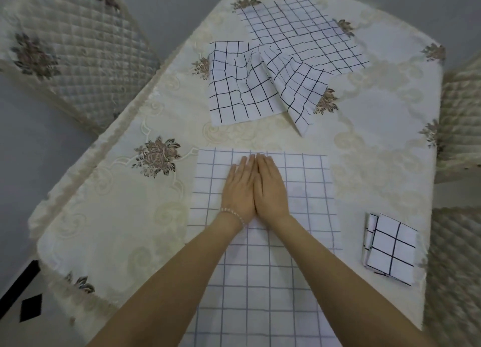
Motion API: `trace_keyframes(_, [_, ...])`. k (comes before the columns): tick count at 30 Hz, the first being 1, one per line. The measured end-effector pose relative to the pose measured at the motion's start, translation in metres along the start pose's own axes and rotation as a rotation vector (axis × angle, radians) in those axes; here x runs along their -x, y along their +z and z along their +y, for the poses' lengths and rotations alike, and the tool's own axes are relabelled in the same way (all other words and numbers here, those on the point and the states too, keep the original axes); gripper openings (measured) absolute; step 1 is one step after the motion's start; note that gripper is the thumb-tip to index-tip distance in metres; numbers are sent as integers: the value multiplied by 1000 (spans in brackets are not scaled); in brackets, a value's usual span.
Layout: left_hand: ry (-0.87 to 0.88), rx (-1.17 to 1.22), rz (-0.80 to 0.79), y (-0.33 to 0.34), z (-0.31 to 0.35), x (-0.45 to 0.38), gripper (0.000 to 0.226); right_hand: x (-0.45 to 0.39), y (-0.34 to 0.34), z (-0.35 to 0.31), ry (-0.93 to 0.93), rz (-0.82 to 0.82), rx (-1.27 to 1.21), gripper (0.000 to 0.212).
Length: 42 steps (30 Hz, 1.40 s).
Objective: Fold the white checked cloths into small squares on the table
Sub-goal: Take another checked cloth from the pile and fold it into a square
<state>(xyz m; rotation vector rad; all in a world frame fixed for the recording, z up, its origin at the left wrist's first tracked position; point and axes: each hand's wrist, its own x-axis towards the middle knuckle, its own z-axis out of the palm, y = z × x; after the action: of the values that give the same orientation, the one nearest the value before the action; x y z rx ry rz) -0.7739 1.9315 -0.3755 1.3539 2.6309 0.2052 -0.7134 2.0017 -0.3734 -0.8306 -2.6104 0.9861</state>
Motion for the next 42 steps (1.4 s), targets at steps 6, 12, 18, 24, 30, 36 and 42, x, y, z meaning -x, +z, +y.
trace_keyframes(6, [107,-57,-50,20,-21,-11,63,-9,6,37,-80,-69,303,61])
trace_keyframes(12, [4,-22,28,12,-76,-5,65,-8,-30,83,64,-12,396,62])
trace_keyframes(18, [-79,-40,62,6,-108,5,65,-2,-53,108,175,25,453,67])
trace_keyframes(24, [-130,-48,140,-6,-75,21,63,13,-56,75,191,77,437,66])
trace_keyframes(30, [81,0,72,31,21,94,62,97,14,0,-44,-73,153,58])
trace_keyframes(36, [30,6,36,38,-17,117,58,115,-4,51,-23,-93,373,57])
trace_keyframes(42, [-47,-12,22,27,-63,141,59,132,-46,89,124,-50,426,59])
